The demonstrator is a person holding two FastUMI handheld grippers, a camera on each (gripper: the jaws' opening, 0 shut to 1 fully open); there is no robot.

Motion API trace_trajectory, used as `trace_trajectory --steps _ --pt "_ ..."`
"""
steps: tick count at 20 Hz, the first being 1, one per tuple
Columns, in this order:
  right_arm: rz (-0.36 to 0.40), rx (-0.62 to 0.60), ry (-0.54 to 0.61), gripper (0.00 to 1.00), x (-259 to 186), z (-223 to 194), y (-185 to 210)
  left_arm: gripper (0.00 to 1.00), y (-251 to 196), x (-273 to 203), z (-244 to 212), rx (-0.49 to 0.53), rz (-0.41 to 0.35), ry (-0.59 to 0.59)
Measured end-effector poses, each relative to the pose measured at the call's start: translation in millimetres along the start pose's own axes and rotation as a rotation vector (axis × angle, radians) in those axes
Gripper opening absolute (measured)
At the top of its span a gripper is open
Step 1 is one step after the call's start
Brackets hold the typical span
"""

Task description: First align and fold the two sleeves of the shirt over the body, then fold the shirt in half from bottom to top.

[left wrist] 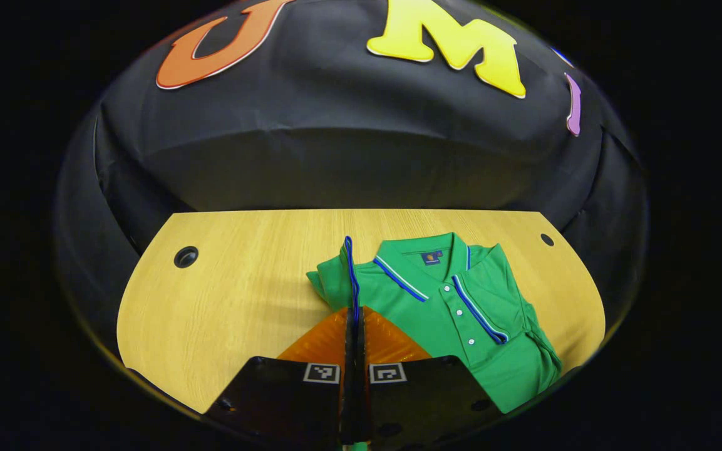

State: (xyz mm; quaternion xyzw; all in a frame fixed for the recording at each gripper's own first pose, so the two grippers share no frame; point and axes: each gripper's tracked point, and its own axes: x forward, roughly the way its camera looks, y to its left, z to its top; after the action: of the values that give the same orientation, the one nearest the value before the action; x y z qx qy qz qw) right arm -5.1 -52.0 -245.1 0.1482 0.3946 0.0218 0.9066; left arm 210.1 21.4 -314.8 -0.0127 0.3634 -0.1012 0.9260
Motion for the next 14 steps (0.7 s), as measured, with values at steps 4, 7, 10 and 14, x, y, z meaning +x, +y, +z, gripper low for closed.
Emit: trace_trajectory --steps 4,7,10,14 --pt "-0.038 0.023 -0.004 0.97 -7.3 -4.8 -20.1 0.05 -34.0 14.1 -12.2 -0.029 -0.036 0.038" --pt "-0.047 0.030 -0.004 0.97 -9.4 -7.5 -26.0 0.12 -51.1 14.5 -14.7 -0.037 -0.070 0.038" --pt "-0.043 0.020 -0.024 0.93 -11.3 -3.3 -24.2 0.26 -56.4 4.5 -10.7 -0.037 -0.074 0.016" --pt "-0.032 -0.037 -0.056 0.98 -11.8 3.0 -13.5 0.99 -46.9 -20.2 -4.8 -0.007 -0.022 -0.026"
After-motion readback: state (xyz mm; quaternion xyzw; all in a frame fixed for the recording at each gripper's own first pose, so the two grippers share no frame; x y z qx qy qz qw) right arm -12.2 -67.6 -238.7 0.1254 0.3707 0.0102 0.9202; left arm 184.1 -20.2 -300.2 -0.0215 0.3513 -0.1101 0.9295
